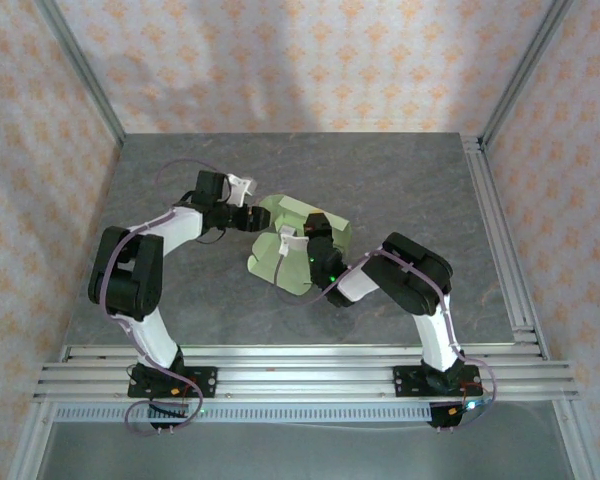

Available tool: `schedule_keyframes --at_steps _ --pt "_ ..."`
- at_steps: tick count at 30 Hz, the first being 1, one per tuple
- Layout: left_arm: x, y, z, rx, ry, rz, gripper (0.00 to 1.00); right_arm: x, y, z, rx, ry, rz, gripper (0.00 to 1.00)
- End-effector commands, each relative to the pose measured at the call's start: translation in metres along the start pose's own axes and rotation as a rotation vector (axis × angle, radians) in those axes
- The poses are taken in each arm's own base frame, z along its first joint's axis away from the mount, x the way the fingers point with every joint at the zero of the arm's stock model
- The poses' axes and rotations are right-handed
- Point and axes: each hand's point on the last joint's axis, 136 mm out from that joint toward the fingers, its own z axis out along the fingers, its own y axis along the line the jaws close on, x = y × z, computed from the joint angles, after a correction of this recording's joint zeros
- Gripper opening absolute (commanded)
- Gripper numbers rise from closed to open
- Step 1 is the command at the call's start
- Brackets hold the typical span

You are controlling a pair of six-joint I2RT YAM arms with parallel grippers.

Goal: Fold the paper box

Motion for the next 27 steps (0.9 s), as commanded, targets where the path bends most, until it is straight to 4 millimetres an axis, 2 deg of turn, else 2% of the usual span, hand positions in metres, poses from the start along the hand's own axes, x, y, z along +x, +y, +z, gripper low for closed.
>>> schedule_keyframes --at_steps 1,7,15,17,21,22,23,27 --pt "-0.025 0.004 -0.026 -0.034 -0.113 -0.012 0.65 -0.001 0.001 0.000 0.008 0.016 -0.008 0.00" --pt "-0.042 0.027 -0.039 -0.107 -0.172 -0.083 0.66 -0.005 0.009 0.004 0.034 0.014 -0.028 0.00" --pt "-0.045 0.069 -0.033 -0.274 -0.090 -0.186 0.62 0.001 0.010 -0.002 0.022 0.013 -0.005 0.00" --pt "-0.052 0.071 -0.032 -0.262 -0.104 -0.201 0.59 0.001 0.010 -0.003 0.020 0.010 -0.006 0.00" --pt "-0.058 0.075 -0.021 -0.254 -0.015 -0.220 0.58 0.000 0.009 -0.003 0.023 0.007 -0.005 0.00" --pt "-0.050 0.082 -0.009 -0.250 0.030 -0.236 0.58 0.000 0.009 -0.003 0.025 0.006 -0.006 0.00" --pt "-0.050 0.082 -0.006 -0.242 0.047 -0.242 0.58 0.000 0.009 -0.002 0.026 0.007 -0.008 0.00" --pt "-0.044 0.074 0.013 -0.167 0.128 -0.242 0.57 0.001 0.007 -0.003 0.028 0.013 -0.008 0.00"
